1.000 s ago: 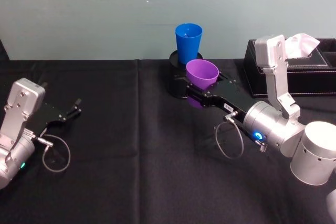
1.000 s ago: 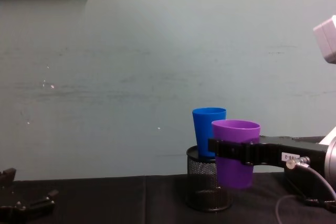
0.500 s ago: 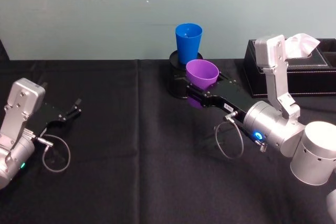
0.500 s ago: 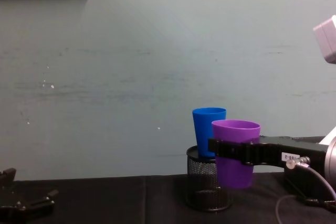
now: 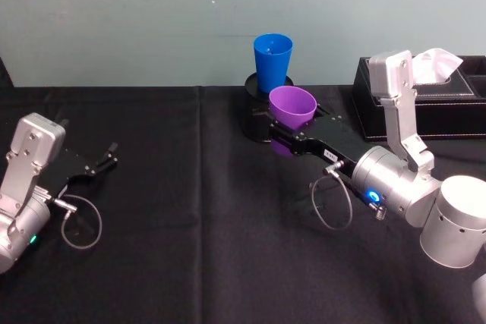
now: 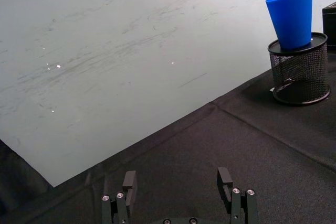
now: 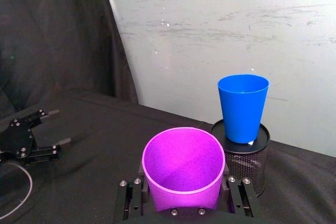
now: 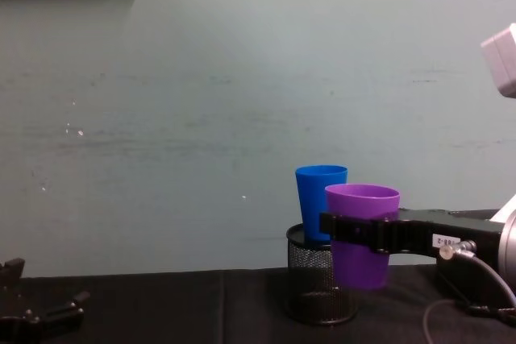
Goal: Pick up one cup with a gripper and tap it against the other cup.
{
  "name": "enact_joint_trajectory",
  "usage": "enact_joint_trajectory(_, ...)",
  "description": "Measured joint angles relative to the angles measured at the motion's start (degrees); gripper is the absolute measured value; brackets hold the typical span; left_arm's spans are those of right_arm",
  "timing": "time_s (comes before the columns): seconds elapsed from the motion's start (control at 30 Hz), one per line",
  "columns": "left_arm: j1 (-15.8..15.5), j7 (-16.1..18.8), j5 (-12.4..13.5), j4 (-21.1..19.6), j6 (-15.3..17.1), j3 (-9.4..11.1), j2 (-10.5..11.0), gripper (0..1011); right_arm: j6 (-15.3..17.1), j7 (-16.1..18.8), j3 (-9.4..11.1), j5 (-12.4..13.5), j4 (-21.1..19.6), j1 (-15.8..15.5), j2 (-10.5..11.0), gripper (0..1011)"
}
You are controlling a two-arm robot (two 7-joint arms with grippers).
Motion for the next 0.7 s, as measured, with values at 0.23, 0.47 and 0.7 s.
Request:
enact_joint_trajectory(0.23, 0.00, 0.00, 0.00, 0.00, 0.00, 0.00, 0.00, 1000, 0.00, 0.00, 0.00, 0.00, 0.00, 0.00, 0.00, 731)
enact_joint_trajectory(0.47, 0.00, 0.00, 0.00, 0.00, 0.00, 0.00, 0.00, 1000, 0.00, 0.00, 0.00, 0.00, 0.00, 0.00, 0.00, 731)
enact_joint_trajectory(0.7, 0.00, 0.00, 0.00, 0.00, 0.00, 0.00, 0.00, 1000, 0.00, 0.00, 0.00, 0.00, 0.00, 0.00, 0.00, 731)
